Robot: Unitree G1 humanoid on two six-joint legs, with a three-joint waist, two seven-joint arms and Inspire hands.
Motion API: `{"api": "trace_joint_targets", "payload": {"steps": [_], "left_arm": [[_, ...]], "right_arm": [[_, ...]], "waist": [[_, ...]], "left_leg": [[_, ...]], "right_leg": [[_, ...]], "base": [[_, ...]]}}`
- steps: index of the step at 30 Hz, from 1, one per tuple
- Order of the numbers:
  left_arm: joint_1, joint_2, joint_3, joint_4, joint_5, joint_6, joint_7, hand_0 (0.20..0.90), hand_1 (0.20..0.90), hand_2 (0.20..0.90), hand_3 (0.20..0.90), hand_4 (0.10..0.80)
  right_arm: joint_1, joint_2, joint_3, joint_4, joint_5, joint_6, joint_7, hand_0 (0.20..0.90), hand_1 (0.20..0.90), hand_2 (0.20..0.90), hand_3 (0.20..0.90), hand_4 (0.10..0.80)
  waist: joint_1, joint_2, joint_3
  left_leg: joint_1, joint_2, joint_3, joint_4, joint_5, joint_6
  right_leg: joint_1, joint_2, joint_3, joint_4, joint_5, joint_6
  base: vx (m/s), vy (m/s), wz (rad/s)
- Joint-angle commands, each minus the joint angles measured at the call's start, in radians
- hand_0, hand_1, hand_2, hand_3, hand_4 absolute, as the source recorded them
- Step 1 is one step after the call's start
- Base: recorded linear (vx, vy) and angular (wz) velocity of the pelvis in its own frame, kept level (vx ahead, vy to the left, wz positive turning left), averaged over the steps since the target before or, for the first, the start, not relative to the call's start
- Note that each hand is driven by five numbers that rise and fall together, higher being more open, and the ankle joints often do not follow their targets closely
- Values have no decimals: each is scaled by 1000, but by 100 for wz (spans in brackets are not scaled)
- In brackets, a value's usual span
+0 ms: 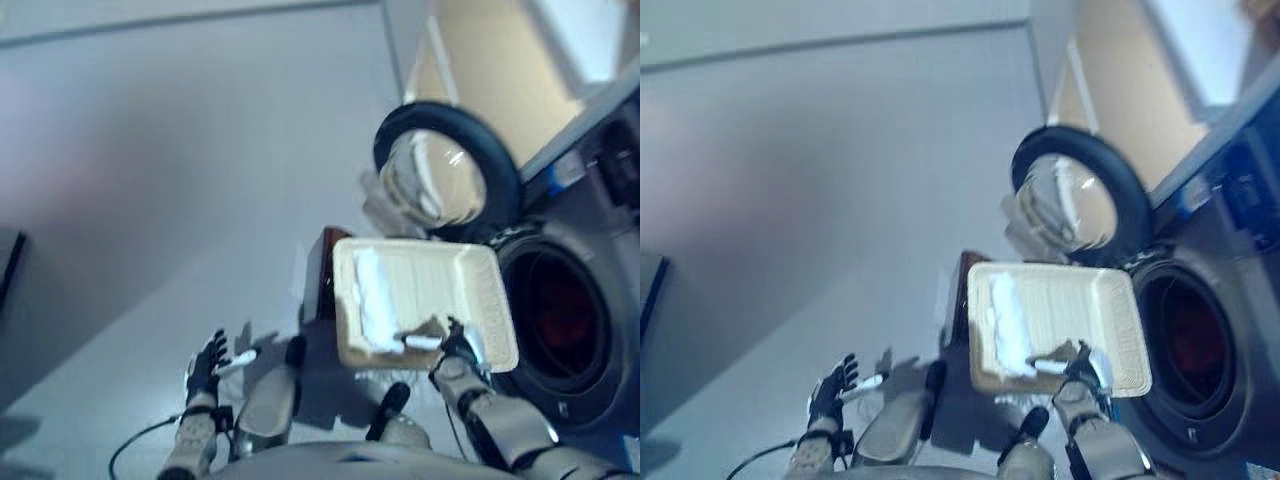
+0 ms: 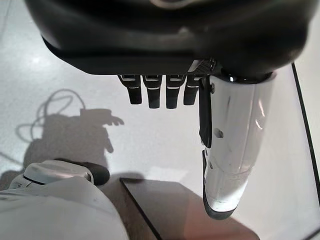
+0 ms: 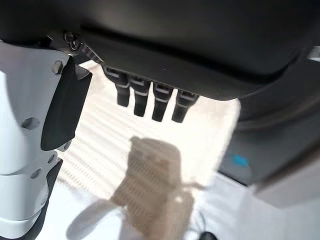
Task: Pick up the clothes and place them into the washing machine
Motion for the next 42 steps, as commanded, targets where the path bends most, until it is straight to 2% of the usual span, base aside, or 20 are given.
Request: {"api": "trace_joint_targets", "payload": {"steps": [1, 10, 14, 15, 16, 17, 21, 22, 24, 25, 26, 27, 34, 41, 42], "left_arm": [[-15, 45, 4, -168, -30, -83, 28, 900, 900, 900, 900, 800], [-53, 66, 12, -221, -46, -100, 70, 900, 900, 900, 900, 800], [-64, 81, 20, -237, -57, -107, 94, 900, 900, 900, 900, 800], [-68, 82, 22, -266, -59, -111, 103, 900, 900, 900, 900, 800], [-75, 84, 9, -294, -50, -110, 113, 900, 900, 900, 900, 800], [-76, 84, 9, -295, -50, -110, 114, 900, 900, 900, 900, 800], [-77, 78, -14, -391, -25, -117, 140, 900, 900, 900, 900, 800], [-90, 73, -25, -411, -13, -118, 155, 900, 900, 900, 900, 800], [-98, 72, -32, -426, -4, -116, 161, 900, 900, 900, 900, 800], [-100, 71, -38, -424, 5, -116, 166, 900, 900, 900, 900, 800], [-97, 67, -44, -427, 5, -115, 166, 900, 900, 900, 900, 800], [-97, 61, -43, -411, 6, -115, 169, 900, 900, 900, 900, 800], [-69, 45, -84, -413, 26, -97, 166, 900, 900, 900, 900, 800], [-26, 33, -117, -458, 50, -80, 127, 900, 900, 900, 900, 800], [-26, 33, -117, -458, 50, -80, 127, 900, 900, 900, 900, 800]], "right_arm": [[-76, -42, 14, -31, 59, -46, -85, 900, 900, 900, 900, 800], [-216, -45, 45, -10, 91, -41, -118, 900, 900, 900, 900, 800], [-278, -46, 51, 13, 94, -32, -144, 900, 900, 900, 900, 800], [-290, -48, 52, 23, 91, -25, -154, 900, 900, 900, 900, 800], [-319, -64, 52, 58, 84, -6, -171, 900, 900, 900, 900, 800], [-321, -65, 51, 60, 84, -7, -171, 900, 900, 900, 900, 800], [-362, -123, 29, 103, 81, 18, -190, 900, 900, 900, 900, 800], [-367, -142, 30, 106, 66, 29, -200, 900, 900, 900, 900, 800], [-366, -151, 32, 110, 58, 36, -199, 900, 900, 900, 900, 800], [-368, -161, 30, 114, 54, 42, -201, 650, 650, 650, 650, 622], [-366, -167, 30, 121, 47, 48, -200, 469, 469, 469, 469, 492], [-362, -173, 25, 121, 41, 53, -200, 200, 200, 200, 200, 300], [-319, -224, -10, 145, 15, 89, -203, 200, 200, 200, 200, 300], [-207, -308, -60, 160, -12, 124, -178, 200, 200, 200, 200, 300], [-207, -308, -60, 160, -12, 124, -178, 200, 200, 200, 200, 300]], "waist": [[29, -17, 24], [70, -20, 93], [92, -6, 133], [98, 0, 143], [109, 15, 157], [109, 14, 156], [132, 66, 185], [143, 94, 186], [144, 108, 186], [146, 119, 186], [150, 131, 186], [151, 139, 186], [160, 193, 172], [161, 257, 113], [161, 257, 113]], "left_leg": [[-108, 8, -21, 79, -4, -55], [-211, -13, -18, 130, -18, -51], [-282, -29, -26, 156, -14, -50], [-307, -37, -29, 165, -11, -50], [-339, -47, -43, 183, -40, -55], [-343, -48, -44, 188, -43, -56], [-431, -86, -62, 224, -38, -50], [-470, -106, -74, 238, -37, -45], [-486, -115, -78, 242, -34, -41], [-496, -126, -82, 240, -29, -39], [-500, -131, -83, 238, -26, -37], [-497, -136, -83, 234, -22, -35], [-450, -156, -90, 180, -2, -24], [-396, -180, -102, 135, 12, -22], [-396, -180, -102, 135, 12, -22]], "right_leg": [[-39, -43, 49, 68, 12, 11], [-110, -67, 44, 97, 11, 10], [-170, -82, 35, 127, 10, 6], [-189, -85, 30, 140, 8, 4], [-216, -96, 27, 183, -30, 12], [-220, -97, 28, 188, -34, 12], [-305, -134, 6, 289, -69, 8], [-337, -158, -3, 328, -80, 10], [-352, -168, -4, 348, -86, 12], [-360, -175, 0, 362, -93, 12], [-366, -179, 4, 367, -97, 12], [-366, -183, 6, 372, -98, 13], [-337, -218, -3, 355, -86, 24], [-283, -248, -12, 331, -80, 37], [-283, -248, -12, 330, -80, 37]], "base": [[-60, 50, 6], [-35, 53, 10], [-59, 39, 7], [11, -22, 13], [13, -24, 18], [0, -16, 29], [-63, 49, 41], [-34, 35, 39], [-12, 40, 42], [11, 64, 41], [22, 67, 46], [29, 69, 31], [40, 39, 9], [30, 23, 5], [17, 58, 4]]}}
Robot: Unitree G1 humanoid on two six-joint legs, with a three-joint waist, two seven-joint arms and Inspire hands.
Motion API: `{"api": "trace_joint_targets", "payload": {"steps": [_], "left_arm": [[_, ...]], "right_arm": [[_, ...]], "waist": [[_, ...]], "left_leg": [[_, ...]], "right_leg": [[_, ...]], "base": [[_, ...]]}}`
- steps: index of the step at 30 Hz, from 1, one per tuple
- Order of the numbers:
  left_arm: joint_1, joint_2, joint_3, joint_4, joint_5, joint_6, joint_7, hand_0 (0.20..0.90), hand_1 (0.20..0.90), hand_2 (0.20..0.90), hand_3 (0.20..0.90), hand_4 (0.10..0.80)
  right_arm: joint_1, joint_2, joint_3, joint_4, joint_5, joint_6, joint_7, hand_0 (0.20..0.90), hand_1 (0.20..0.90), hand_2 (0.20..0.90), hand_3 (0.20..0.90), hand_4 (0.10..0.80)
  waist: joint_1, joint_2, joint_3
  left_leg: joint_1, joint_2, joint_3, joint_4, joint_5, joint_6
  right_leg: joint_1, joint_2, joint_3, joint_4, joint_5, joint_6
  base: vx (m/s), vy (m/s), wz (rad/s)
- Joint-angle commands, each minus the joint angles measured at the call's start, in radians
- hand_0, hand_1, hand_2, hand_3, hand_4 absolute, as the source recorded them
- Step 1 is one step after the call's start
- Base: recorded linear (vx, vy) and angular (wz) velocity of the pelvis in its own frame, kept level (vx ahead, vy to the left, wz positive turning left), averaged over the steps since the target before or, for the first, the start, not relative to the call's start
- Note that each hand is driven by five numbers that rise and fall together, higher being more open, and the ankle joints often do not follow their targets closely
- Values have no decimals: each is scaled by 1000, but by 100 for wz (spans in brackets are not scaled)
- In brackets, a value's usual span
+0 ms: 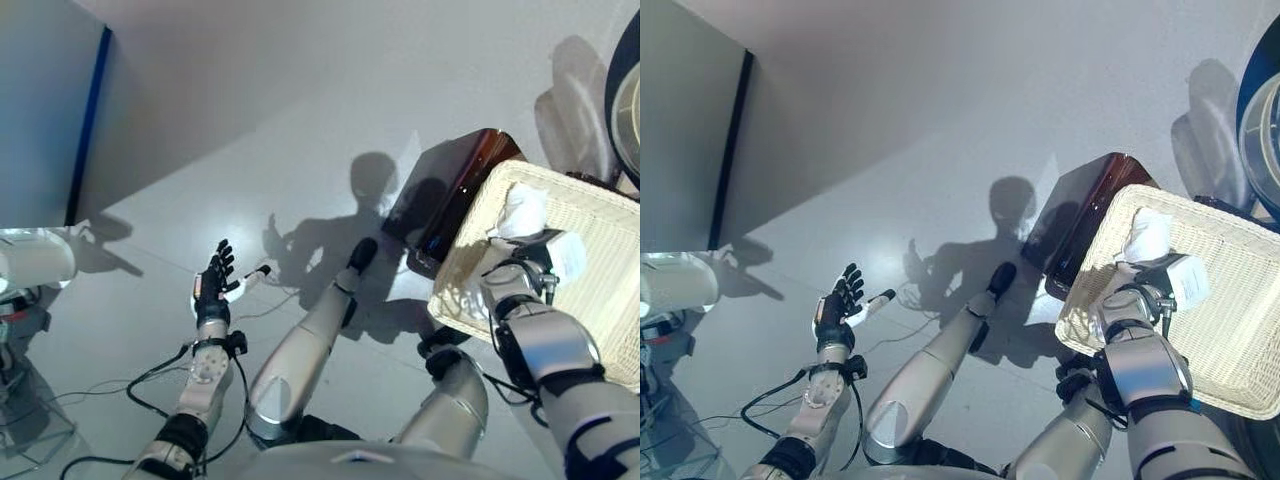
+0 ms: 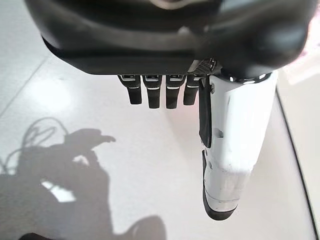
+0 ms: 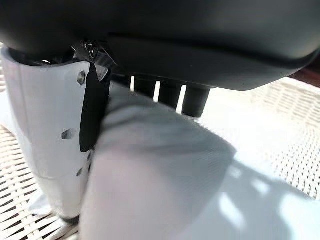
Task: Pick up the clothes and place them into the washing machine
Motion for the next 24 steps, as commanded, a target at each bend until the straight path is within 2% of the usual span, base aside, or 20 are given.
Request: {"api": "trace_joint_targets", "payload": {"steps": [1, 7, 13, 16, 17, 18, 19, 21, 22, 24], "left_arm": [[40, -6, -20, -53, 34, -42, 0, 900, 900, 900, 900, 800], [80, -12, -21, 12, 85, -8, 2, 900, 900, 900, 900, 800], [92, -15, -28, 96, 83, -5, -10, 900, 900, 900, 900, 800], [94, -19, -24, 138, 59, -8, -31, 900, 900, 900, 900, 800], [98, -17, -24, 132, 45, -7, -41, 900, 900, 900, 900, 800], [98, -16, -24, 132, 45, -7, -42, 900, 900, 900, 900, 800], [98, -12, -25, 143, 34, 0, -60, 900, 900, 900, 900, 800], [99, -12, -31, 159, 9, 2, -78, 900, 900, 900, 900, 800], [101, -17, -37, 193, -35, -4, -90, 900, 900, 900, 900, 800], [107, -24, -45, 209, -78, -9, -108, 900, 900, 900, 900, 800]], "right_arm": [[106, -97, -43, 35, -56, 42, 32, 200, 200, 200, 200, 300], [148, -173, -92, 38, -82, 53, 42, 200, 200, 200, 200, 300], [148, -234, -181, -8, 22, -14, 66, 200, 200, 200, 200, 300], [155, -274, -350, -101, 341, -149, 117, 200, 200, 200, 200, 300], [160, -274, -380, -119, 418, -177, 145, 200, 200, 200, 200, 300], [160, -274, -380, -119, 419, -177, 145, 200, 200, 200, 200, 300], [154, -261, -450, -138, 601, -243, 178, 200, 200, 200, 200, 300], [121, -256, -463, -154, 690, -277, 201, 200, 200, 200, 200, 300], [94, -218, -478, -225, 794, -337, 223, 200, 200, 200, 200, 300], [84, -192, -476, -286, 823, -370, 238, 200, 200, 200, 200, 300]], "waist": [[25, 139, -69], [6, 173, -117], [-34, 177, -160], [-88, 157, -191], [-92, 153, -196], [-91, 152, -196], [-112, 146, -205], [-128, 141, -215], [-156, 140, -220], [-178, 137, -223]], "left_leg": [[-48, 11, -19, -18, -20, -84], [13, 21, 17, -52, -19, -87], [78, 49, 63, -106, 11, -92], [125, 72, 114, -135, -1, -98], [135, 77, 128, -140, -4, -98], [136, 77, 129, -140, -4, -98], [150, 89, 146, -149, -10, -100], [157, 96, 164, -163, -4, -101], [167, 108, 184, -175, -12, -103], [169, 117, 205, -180, -12, -105]], "right_leg": [[43, -10, 12, -44, 63, 12], [71, -14, 47, -107, 97, 22], [107, 4, 81, -212, 164, 23], [137, 22, 120, -303, 194, 35], [145, 28, 130, -325, 204, 38], [145, 28, 131, -326, 204, 38], [150, 35, 148, -358, 215, 41], [151, 44, 168, -398, 239, 43], [145, 51, 193, -421, 244, 44], [133, 59, 215, -438, 254, 44]], "base": [[14, 64, 4], [11, 55, -11], [-2, 62, -25], [77, 29, -38], [48, 20, -61], [46, -3, -64], [40, -2, -62], [28, 19, -60], [-5, 28, -57], [32, 26, -56]]}}
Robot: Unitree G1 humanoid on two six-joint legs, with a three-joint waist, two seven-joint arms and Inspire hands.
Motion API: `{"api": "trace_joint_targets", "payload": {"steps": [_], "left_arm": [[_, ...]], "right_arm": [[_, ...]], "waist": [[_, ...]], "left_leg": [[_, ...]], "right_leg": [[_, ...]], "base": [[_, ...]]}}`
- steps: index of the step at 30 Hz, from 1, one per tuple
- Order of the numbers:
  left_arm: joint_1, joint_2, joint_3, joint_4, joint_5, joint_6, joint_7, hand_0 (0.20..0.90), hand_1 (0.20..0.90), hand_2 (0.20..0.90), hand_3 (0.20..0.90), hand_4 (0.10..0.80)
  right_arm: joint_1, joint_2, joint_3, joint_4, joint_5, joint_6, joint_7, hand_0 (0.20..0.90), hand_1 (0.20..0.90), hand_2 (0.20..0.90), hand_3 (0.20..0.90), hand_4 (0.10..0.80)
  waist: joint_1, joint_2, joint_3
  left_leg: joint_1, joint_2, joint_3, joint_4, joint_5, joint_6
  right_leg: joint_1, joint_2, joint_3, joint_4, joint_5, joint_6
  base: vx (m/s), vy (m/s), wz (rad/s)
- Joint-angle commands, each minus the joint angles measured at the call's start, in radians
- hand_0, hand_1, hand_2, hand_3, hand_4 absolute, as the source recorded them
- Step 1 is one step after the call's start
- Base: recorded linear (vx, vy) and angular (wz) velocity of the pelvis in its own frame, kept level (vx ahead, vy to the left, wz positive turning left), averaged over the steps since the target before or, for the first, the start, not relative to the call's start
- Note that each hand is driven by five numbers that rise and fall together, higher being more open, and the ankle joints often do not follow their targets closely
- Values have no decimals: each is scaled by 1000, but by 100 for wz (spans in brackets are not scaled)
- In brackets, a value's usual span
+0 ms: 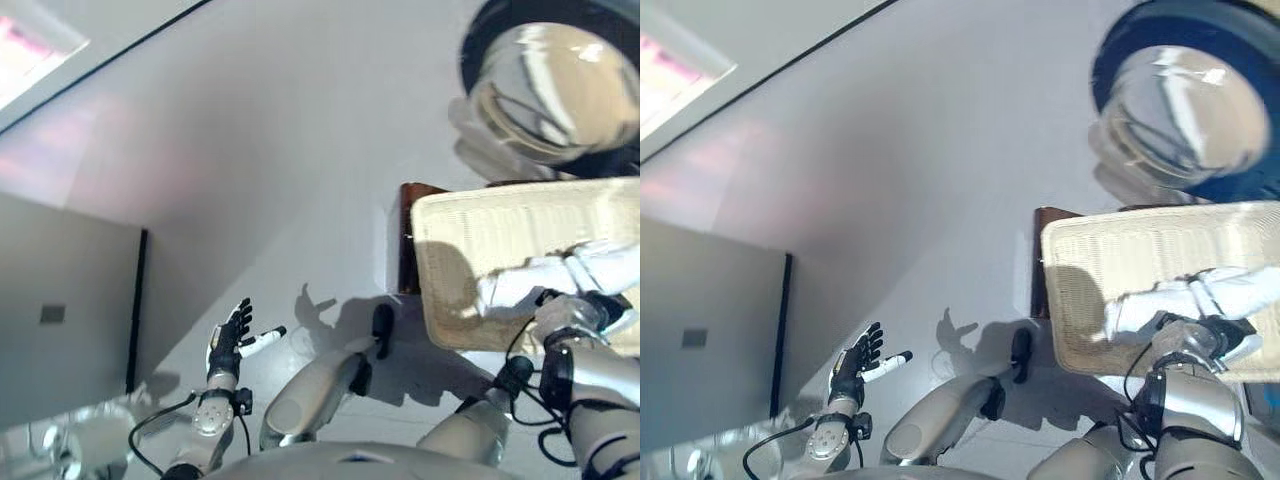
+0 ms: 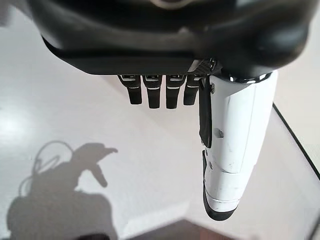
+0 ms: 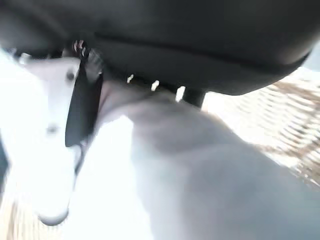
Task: Pick up the clothes and place them into the washing machine
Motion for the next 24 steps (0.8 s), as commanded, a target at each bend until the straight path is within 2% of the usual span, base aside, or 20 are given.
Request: {"api": "trace_joint_targets", "payload": {"steps": [1, 7, 12, 16, 21, 24], "left_arm": [[-18, -5, 0, 66, -124, -56, -19, 900, 900, 900, 900, 800], [-9, -17, -23, 105, -189, -73, -48, 900, 900, 900, 900, 800], [1, -20, -39, 109, -224, -80, -64, 900, 900, 900, 900, 800], [8, -20, -48, 106, -226, -77, -68, 900, 900, 900, 900, 800], [-11, 2, -30, 112, -225, -82, -47, 900, 900, 900, 900, 800], [-9, 21, -17, 95, -231, -86, -41, 900, 900, 900, 900, 800]], "right_arm": [[-56, -55, 11, -148, 110, -159, 40, 200, 200, 200, 200, 300], [-101, -34, 11, -252, 84, -208, 1, 200, 200, 200, 200, 300], [-270, -157, 63, -223, 77, -212, -9, 200, 200, 200, 200, 300], [-338, -204, 84, -240, 82, -231, -20, 200, 200, 200, 200, 300], [-413, -224, 119, -351, -22, -250, -121, 200, 200, 200, 200, 300], [-473, -271, 154, -402, -51, -254, -140, 200, 200, 200, 200, 300]], "waist": [[-18, 25, -3], [-51, 23, -4], [-52, 42, -12], [-57, 60, -13], [-83, 69, 38], [-91, 68, 64]], "left_leg": [[-37, 96, -36, 31, -28, -147], [-32, 108, 1, 16, -21, -149], [-26, 113, 20, 0, -16, -152], [-10, 114, 13, -6, -17, -150], [-26, 131, 13, 49, -34, -147], [-62, 133, 15, 117, -61, -151]], "right_leg": [[1, 10, 67, 7, -27, -30], [-27, 27, 113, -20, 0, -33], [-62, 30, 136, -11, 1, -35], [-76, 35, 142, 36, -26, -42], [-148, 70, 178, 179, -105, -63], [-204, 67, 179, 297, -168, -70]], "base": [[20, 19, -41], [19, 25, -38], [0, 4, -30], [30, -3, -2], [-32, -35, -2], [-67, -52, -8]]}}
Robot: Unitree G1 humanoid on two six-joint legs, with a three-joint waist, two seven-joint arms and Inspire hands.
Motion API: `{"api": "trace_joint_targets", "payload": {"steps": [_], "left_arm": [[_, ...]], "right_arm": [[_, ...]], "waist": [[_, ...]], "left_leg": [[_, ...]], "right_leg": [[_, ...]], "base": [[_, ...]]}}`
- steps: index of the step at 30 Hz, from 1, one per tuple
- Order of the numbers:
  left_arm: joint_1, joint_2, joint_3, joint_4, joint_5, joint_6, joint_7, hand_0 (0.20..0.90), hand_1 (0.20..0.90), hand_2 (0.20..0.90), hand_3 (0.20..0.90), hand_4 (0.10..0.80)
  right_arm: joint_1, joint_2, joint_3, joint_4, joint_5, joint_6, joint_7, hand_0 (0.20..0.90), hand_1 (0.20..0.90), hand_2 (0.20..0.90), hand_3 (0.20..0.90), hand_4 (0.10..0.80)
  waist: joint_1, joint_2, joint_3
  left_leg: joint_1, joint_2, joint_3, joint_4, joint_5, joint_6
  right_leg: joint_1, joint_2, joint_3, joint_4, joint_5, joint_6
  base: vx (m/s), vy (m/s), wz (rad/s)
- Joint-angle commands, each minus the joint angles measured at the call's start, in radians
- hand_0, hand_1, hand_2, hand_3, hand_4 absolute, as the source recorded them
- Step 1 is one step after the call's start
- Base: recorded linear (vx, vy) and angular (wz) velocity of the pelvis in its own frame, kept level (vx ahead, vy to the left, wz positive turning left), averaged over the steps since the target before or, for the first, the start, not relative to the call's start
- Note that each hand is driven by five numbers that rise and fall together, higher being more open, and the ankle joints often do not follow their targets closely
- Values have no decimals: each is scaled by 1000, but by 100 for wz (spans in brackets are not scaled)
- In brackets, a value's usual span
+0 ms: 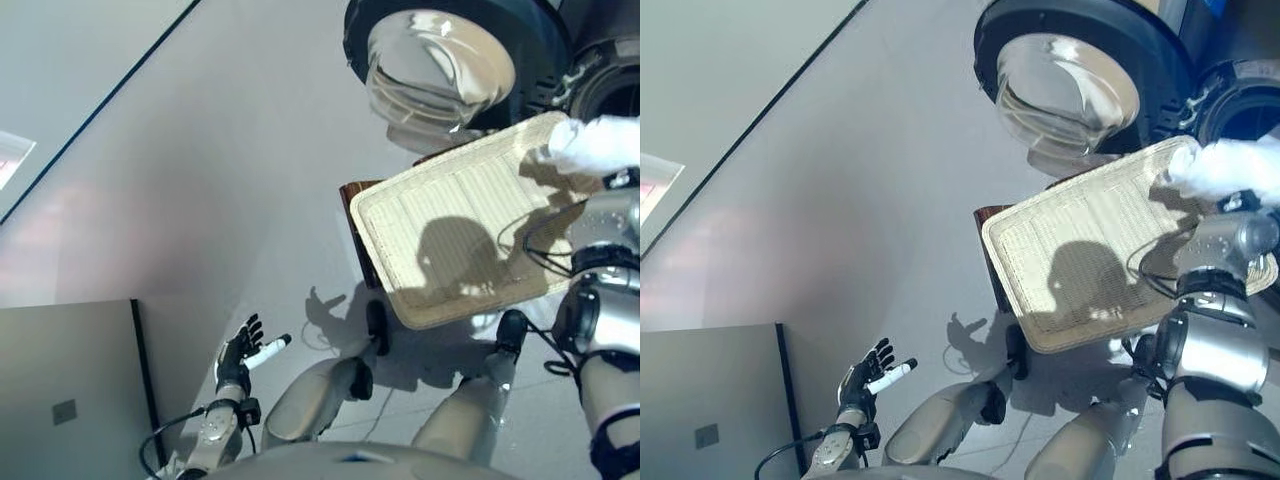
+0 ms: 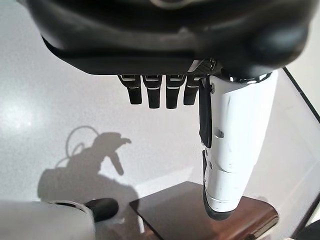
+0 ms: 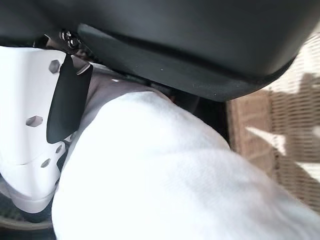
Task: Pick up the clothes and place them into the washing machine
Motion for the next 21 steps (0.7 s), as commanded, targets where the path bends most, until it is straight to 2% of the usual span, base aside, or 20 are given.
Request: {"api": "trace_joint_targets", "payload": {"steps": [1, 5, 6, 7, 8, 9, 10, 11, 14, 19, 21], "left_arm": [[10, 67, 26, 0, -46, -65, 38, 900, 900, 900, 900, 800], [17, 79, 44, -15, -61, -67, 42, 900, 900, 900, 900, 800], [14, 83, 48, -17, -65, -69, 46, 900, 900, 900, 900, 800], [9, 84, 56, -10, -70, -69, 51, 900, 900, 900, 900, 800], [6, 83, 62, -19, -76, -73, 57, 900, 900, 900, 900, 800], [6, 83, 69, -21, -75, -71, 64, 900, 900, 900, 900, 800], [6, 83, 72, -21, -68, -74, 74, 900, 900, 900, 900, 800], [5, 82, 76, -20, -64, -77, 83, 900, 900, 900, 900, 800], [10, 73, 64, -35, -68, -88, 85, 900, 900, 900, 900, 800], [28, 72, 61, -63, -57, -104, 95, 900, 900, 900, 900, 800], [30, 70, 63, -60, -57, -107, 96, 900, 900, 900, 900, 800]], "right_arm": [[-111, -177, 111, -172, -113, -100, -29, 200, 200, 200, 200, 300], [-196, -224, 168, -201, -137, -125, -68, 200, 200, 200, 200, 300], [-204, -226, 172, -210, -138, -135, -77, 200, 200, 200, 200, 300], [-207, -220, 174, -233, -142, -144, -83, 200, 200, 200, 200, 300], [-195, -208, 170, -276, -153, -155, -98, 200, 200, 200, 200, 300], [-180, -188, 158, -315, -170, -160, -115, 200, 200, 200, 200, 300], [-164, -165, 152, -348, -183, -167, -118, 200, 200, 200, 200, 300], [-143, -144, 140, -370, -196, -174, -129, 200, 200, 200, 200, 300], [-105, -96, 101, -400, -217, -201, -168, 200, 200, 200, 200, 300], [-83, -76, 67, -365, -225, -215, -192, 200, 200, 200, 200, 300], [-87, -84, 66, -354, -224, -211, -192, 200, 200, 200, 200, 300]], "waist": [[-5, 6, -10], [-1, -3, 2], [-2, -8, 14], [-8, -15, 11], [-22, -15, 25], [-26, -21, 22], [-33, -20, 30], [-36, -23, 25], [-39, -9, 15], [-27, 29, 1], [-23, 35, -4]], "left_leg": [[-130, 97, -53, 198, -72, -150], [-253, 108, -74, 333, -104, -143], [-280, 102, -88, 373, -108, -141], [-299, 94, -100, 418, -159, -141], [-333, 102, -93, 462, -156, -133], [-348, 96, -103, 518, -205, -136], [-365, 100, -97, 529, -195, -128], [-375, 98, -102, 563, -240, -133], [-418, 96, -96, 613, -266, -130], [-416, 80, -81, 601, -272, -122], [-414, 76, -76, 594, -272, -122]], "right_leg": [[-112, 15, 22, 290, -171, -62], [-247, 46, 50, 464, -242, -87], [-268, 56, 53, 505, -256, -96], [-289, 59, 64, 554, -307, -99], [-320, 60, 66, 592, -306, -113], [-338, 58, 82, 646, -348, -113], [-359, 58, 77, 655, -332, -122], [-369, 58, 85, 687, -377, -118], [-407, 56, 93, 724, -392, -114], [-437, 57, 130, 746, -401, -112], [-439, 55, 136, 747, -402, -112]], "base": [[-65, -66, 14], [-83, -50, 7], [0, -115, -2], [-88, -99, -5], [38, -66, -2], [-128, -29, 0], [95, -24, 6], [0, 0, 0], [39, 29, -9], [30, 65, -6], [25, 66, -13]]}}
